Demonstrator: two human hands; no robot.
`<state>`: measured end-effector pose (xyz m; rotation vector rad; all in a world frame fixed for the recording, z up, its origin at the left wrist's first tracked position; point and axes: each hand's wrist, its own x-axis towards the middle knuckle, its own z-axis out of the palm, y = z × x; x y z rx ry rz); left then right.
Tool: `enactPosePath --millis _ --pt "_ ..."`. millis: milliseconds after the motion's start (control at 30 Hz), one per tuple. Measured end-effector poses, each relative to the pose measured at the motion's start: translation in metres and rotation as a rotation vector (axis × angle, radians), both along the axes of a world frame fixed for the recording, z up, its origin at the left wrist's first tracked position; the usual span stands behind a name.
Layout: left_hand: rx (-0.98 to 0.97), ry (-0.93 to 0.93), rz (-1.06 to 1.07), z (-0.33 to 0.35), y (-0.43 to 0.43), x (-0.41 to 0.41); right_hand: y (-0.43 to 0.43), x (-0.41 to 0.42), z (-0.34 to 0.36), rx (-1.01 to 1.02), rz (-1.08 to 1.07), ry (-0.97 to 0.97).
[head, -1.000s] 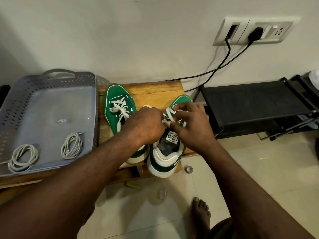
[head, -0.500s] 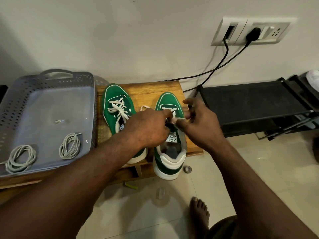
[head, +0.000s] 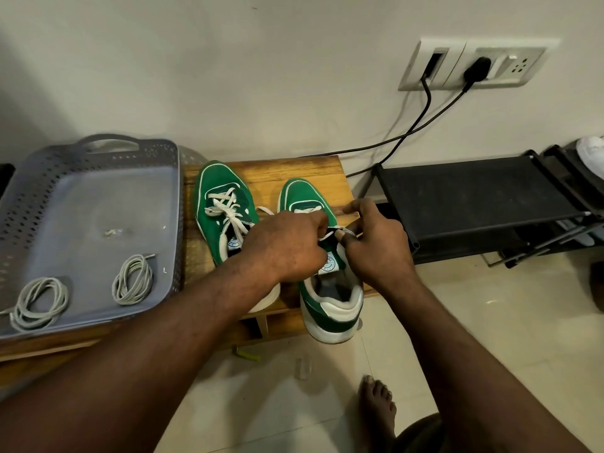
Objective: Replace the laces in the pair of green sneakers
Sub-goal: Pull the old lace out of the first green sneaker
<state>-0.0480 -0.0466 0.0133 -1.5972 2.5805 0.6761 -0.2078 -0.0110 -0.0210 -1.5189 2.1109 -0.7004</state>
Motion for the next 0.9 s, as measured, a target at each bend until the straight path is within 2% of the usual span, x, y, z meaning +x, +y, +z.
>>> enactPosePath --millis 133,267,367,433,533,667,800,900 --pt "0.098 0.017 0.044 0.0 0.0 -0.002 0.003 0.006 -0.002 -0.031 -0.056 0.028" --pt "-0.005 0.043 0.076 -0.005 0.006 -0.005 0.002 0.009 -0.001 -0.042 0.0 0.054" --pt "-0.076 0.128 -0.01 -0.008 0.008 -0.003 0.002 0.006 0.001 -0.04 0.03 0.075" --pt "-0.019 0.189 -0.076 -0.005 0.006 -0.002 0.003 0.006 0.002 -0.029 0.036 0.101" --pt "0.151 0.262 0.012 -0.004 0.004 -0.004 0.003 0.007 0.003 -0.029 0.036 0.129" --pt "0.017 0.176 0.154 -0.006 0.008 -0.008 0.003 0.009 0.003 -0.021 0.044 0.123" --pt "-0.146 0.029 0.207 -0.003 0.017 -0.013 0.002 0.009 0.001 -0.029 0.045 0.113" --pt "-0.186 -0.018 0.212 -0.003 0.02 -0.017 0.002 0.009 -0.001 -0.037 0.05 0.099"
